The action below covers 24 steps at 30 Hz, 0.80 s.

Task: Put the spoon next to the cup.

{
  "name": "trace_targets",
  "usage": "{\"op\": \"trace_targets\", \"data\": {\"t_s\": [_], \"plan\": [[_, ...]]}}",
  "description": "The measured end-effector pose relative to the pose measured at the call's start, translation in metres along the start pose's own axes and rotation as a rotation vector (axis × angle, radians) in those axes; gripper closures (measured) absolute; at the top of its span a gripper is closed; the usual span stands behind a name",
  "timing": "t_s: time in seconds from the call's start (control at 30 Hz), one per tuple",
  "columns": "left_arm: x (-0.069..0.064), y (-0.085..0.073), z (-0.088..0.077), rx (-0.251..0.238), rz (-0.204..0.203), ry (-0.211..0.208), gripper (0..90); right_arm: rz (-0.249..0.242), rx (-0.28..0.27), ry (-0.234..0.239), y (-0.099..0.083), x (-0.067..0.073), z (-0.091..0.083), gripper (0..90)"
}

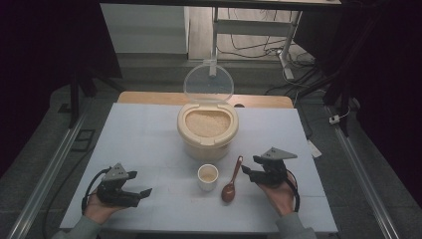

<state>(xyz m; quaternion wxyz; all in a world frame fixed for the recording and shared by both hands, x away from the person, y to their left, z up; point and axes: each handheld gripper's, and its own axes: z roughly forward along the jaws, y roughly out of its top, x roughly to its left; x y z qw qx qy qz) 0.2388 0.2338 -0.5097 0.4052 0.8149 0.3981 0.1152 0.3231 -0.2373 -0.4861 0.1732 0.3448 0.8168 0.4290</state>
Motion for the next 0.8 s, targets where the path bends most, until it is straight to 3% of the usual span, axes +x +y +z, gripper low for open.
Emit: {"op": "trace_targets", "data": {"t_s": [0.17, 0.3, 0.37, 0.57, 0.8], "plan": [[-0.001, 0.0, 0.0, -0.006, 0.005, 0.002, 13.4, -0.101, -0.014, 0.03, -0.02, 0.006, -0.031, 38.8], [-0.002, -0.002, 0.0, -0.003, 0.013, 0.008, 13.2, -0.089, -0.041, 0.068, -0.031, 0.001, -0.049, 38.6], [-0.002, -0.004, 0.0, 0.002, 0.029, 0.024, 13.2, -0.085, -0.035, 0.064, -0.035, -0.004, -0.054, 38.2], [-0.001, -0.005, 0.001, 0.0, 0.034, 0.033, 12.8, -0.071, -0.046, 0.07, -0.039, -0.011, -0.059, 38.0], [-0.001, -0.005, 0.001, -0.008, 0.044, 0.036, 12.6, -0.094, -0.046, 0.063, -0.038, -0.01, -0.062, 37.5]]}}
